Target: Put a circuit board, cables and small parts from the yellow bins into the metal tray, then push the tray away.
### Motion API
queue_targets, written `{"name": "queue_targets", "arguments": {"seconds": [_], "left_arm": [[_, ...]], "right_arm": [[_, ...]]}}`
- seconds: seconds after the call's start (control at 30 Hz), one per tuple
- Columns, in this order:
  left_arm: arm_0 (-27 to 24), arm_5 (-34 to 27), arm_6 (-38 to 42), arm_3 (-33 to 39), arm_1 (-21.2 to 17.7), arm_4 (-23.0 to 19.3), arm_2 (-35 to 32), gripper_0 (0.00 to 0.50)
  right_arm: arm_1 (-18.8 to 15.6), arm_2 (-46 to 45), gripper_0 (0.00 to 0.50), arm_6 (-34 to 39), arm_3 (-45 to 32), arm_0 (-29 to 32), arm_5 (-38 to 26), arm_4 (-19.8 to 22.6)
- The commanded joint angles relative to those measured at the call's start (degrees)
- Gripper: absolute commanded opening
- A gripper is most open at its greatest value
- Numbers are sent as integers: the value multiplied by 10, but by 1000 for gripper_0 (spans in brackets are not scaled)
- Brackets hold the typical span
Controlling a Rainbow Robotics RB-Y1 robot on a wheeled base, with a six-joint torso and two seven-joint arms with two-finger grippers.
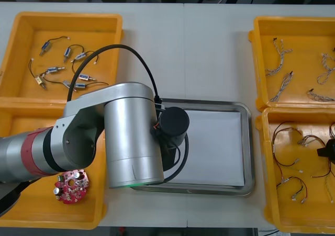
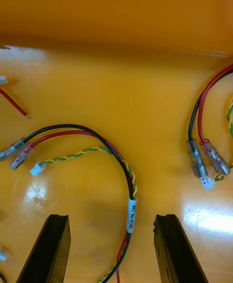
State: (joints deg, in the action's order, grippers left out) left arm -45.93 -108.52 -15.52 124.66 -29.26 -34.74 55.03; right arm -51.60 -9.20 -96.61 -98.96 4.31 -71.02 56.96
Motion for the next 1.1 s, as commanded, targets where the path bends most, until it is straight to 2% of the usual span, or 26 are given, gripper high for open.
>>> {"name": "queue_targets", "arguments": {"seconds": [0.03,0.3,0.63,0.9,1.1], "left_arm": [[-22,22,34,-2,21,17,38,0],[-17,43,46,-18,29,40,74,0],[-16,112,63,-94,49,78,116,0],[-13,117,70,-101,54,78,133,0],[-4,121,73,-101,53,94,152,0]], "right_arm": [[-22,15,500,-20,6,-9,20,-8],[-22,28,500,-24,16,-6,45,-12],[-22,35,500,-32,16,11,68,-17],[-22,35,500,-40,10,27,75,-17],[-22,37,500,-46,10,37,93,-19]]}}
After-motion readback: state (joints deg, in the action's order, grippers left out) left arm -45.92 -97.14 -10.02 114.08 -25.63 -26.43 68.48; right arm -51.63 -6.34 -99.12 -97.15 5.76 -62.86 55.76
